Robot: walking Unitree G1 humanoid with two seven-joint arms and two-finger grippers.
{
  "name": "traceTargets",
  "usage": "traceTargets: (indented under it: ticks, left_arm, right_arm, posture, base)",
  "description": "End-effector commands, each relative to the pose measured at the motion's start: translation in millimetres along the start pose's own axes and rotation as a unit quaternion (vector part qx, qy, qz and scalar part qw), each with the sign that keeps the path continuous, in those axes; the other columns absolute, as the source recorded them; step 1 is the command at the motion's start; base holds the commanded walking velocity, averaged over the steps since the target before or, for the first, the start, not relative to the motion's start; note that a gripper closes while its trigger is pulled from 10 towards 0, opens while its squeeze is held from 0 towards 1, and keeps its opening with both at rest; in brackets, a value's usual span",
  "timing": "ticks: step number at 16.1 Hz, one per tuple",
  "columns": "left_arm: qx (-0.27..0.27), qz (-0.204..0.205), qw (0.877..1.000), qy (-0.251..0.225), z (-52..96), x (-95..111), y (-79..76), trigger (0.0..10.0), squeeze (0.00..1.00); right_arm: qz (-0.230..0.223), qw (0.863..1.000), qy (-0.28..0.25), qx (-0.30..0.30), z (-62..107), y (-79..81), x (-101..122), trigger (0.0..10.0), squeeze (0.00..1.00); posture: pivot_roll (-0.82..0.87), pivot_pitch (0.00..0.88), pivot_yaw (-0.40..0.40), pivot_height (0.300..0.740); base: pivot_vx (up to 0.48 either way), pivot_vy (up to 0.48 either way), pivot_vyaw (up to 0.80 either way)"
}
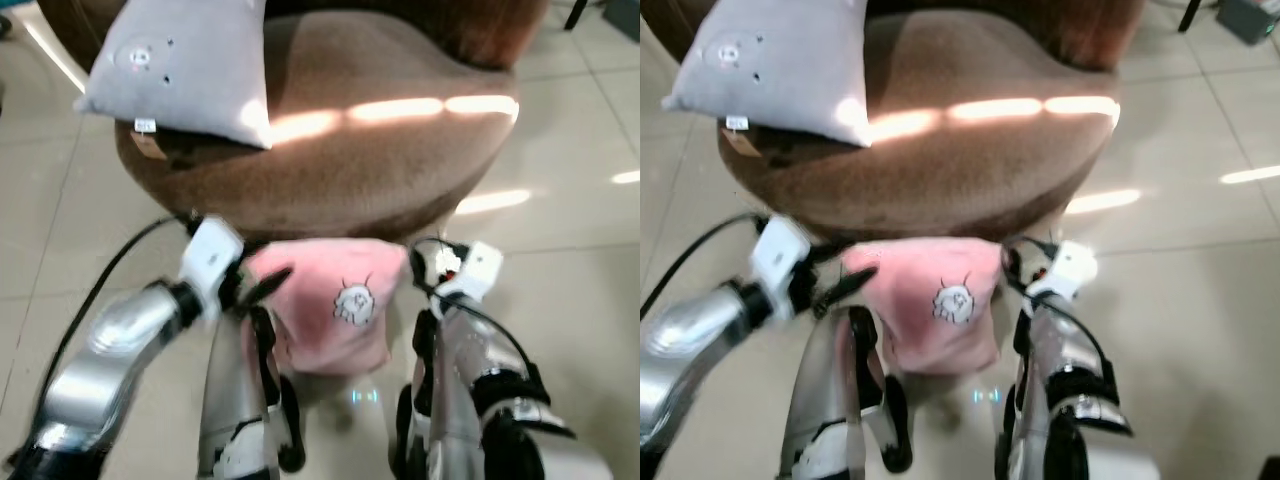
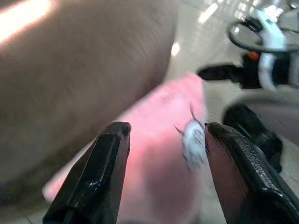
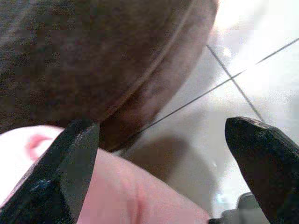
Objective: Move the pillow to the sofa from floor
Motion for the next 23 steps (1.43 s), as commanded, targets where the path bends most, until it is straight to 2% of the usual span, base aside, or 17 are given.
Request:
traceTargets:
  ticks: [1,2,4,5,6,7,9,10,13,16,17,20,22,23]
  left_arm:
    - [-0.005,0.000,1.000,0.001,10.4,5,0.2,10.0,0.00]
    - [-0.003,0.000,1.000,0.003,11.9,5,0.8,10.0,0.00]
    - [-0.003,0.007,1.000,0.009,17.2,8,1.9,10.0,0.00]
    - [-0.005,0.008,1.000,0.010,18.5,8,1.6,10.0,0.00]
    - [-0.010,0.012,1.000,0.013,20.8,9,-0.9,10.0,0.00]
    - [-0.012,0.015,1.000,0.013,21.4,9,-2.3,10.0,0.00]
    - [-0.030,0.019,0.999,0.014,21.2,10,-5.5,10.0,0.00]
    - [-0.046,0.021,0.999,0.021,21.5,7,-7.3,10.0,0.00]
    - [-0.057,0.013,0.998,0.035,24.5,2,-8.9,10.0,0.00]
    - [-0.054,0.013,0.998,0.036,23.6,1,-6.3,10.0,0.00]
    - [-0.055,0.013,0.998,0.036,22.8,1,-6.0,10.0,0.00]
    - [-0.061,0.010,0.998,0.032,18.5,1,-6.9,10.0,0.00]
    - [-0.066,0.007,0.997,0.031,16.2,1,-6.8,10.0,0.00]
    - [-0.069,0.007,0.997,0.032,16.0,0,-6.7,10.0,0.00]
  right_arm:
    - [-0.036,0.999,-0.002,-0.005,-0.5,0.2,-5,10.0,1.00]
    - [-0.052,0.999,-0.008,-0.006,-1.3,0.1,-3,10.0,1.00]
    - [-0.127,0.991,-0.031,-0.007,-4.1,0.7,5,10.0,1.00]
    - [-0.148,0.988,-0.038,-0.005,-4.6,1.8,6,10.0,1.00]
    - [-0.187,0.981,-0.054,0.008,-5.7,6.8,10,10.0,1.00]
    - [-0.200,0.978,-0.050,0.026,-6.3,13.7,8,10.0,1.00]
    - [-0.186,0.979,-0.009,0.081,-6.2,30.2,-3,10.0,1.00]
    - [-0.185,0.974,0.012,0.127,-4.6,40.6,-9,10.0,1.00]
    - [-0.183,0.968,0.026,0.173,-1.4,47.7,-14,10.0,1.00]
    - [-0.146,0.968,0.056,0.194,3.3,47.2,-26,10.0,1.00]
    - [-0.133,0.970,0.068,0.194,4.4,46.1,-30,10.0,0.00]
    - [-0.088,0.977,0.099,0.169,7.7,38.6,-45,10.0,0.00]
    - [-0.094,0.976,0.104,0.164,9.6,35.6,-49,10.0,0.00]
    - [-0.096,0.976,0.103,0.169,10.1,36.6,-49,3.2,0.00]
  posture:
    - [0.27,0.376,0.118,0.492]
    - [0.27,0.381,0.119,0.492]
    - [0.29,0.401,0.134,0.492]
    - [0.29,0.401,0.137,0.492]
    - [0.28,0.393,0.141,0.492]
    - [0.28,0.384,0.143,0.492]
    - [0.27,0.380,0.141,0.492]
    - [0.26,0.382,0.141,0.492]
    - [0.26,0.370,0.135,0.492]
    - [0.25,0.362,0.138,0.492]
    - [0.25,0.360,0.140,0.492]
    - [0.24,0.355,0.148,0.492]
    - [0.24,0.348,0.153,0.492]
    - [0.24,0.347,0.153,0.492]
  base:
    - [0.000,0.000,0.00]
    - [0.000,0.000,0.00]
    - [0.000,0.000,0.00]
    - [0.000,0.000,0.00]
    - [0.000,0.000,0.00]
    - [0.000,0.000,0.00]
    - [0.000,0.000,0.00]
    - [0.000,0.000,0.00]
    - [0.000,0.000,0.00]
    - [0.000,0.000,0.00]
    - [0.000,0.000,0.00]
    - [0.000,0.000,0.00]
    - [0.000,0.000,0.00]
    - [0.000,0.000,0.00]
Point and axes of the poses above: a point about 5 cm out from each wrist's last joint towards the gripper, its own z axis pointing back from the gripper into the wrist, its own x axis along the axis of the wrist's last joint, y = z × x, the point moved 1 cm from there along -z, pointing out of the wrist towards the gripper, and after that the axes turned 10 degrees about -z, right-handed, at the moved point
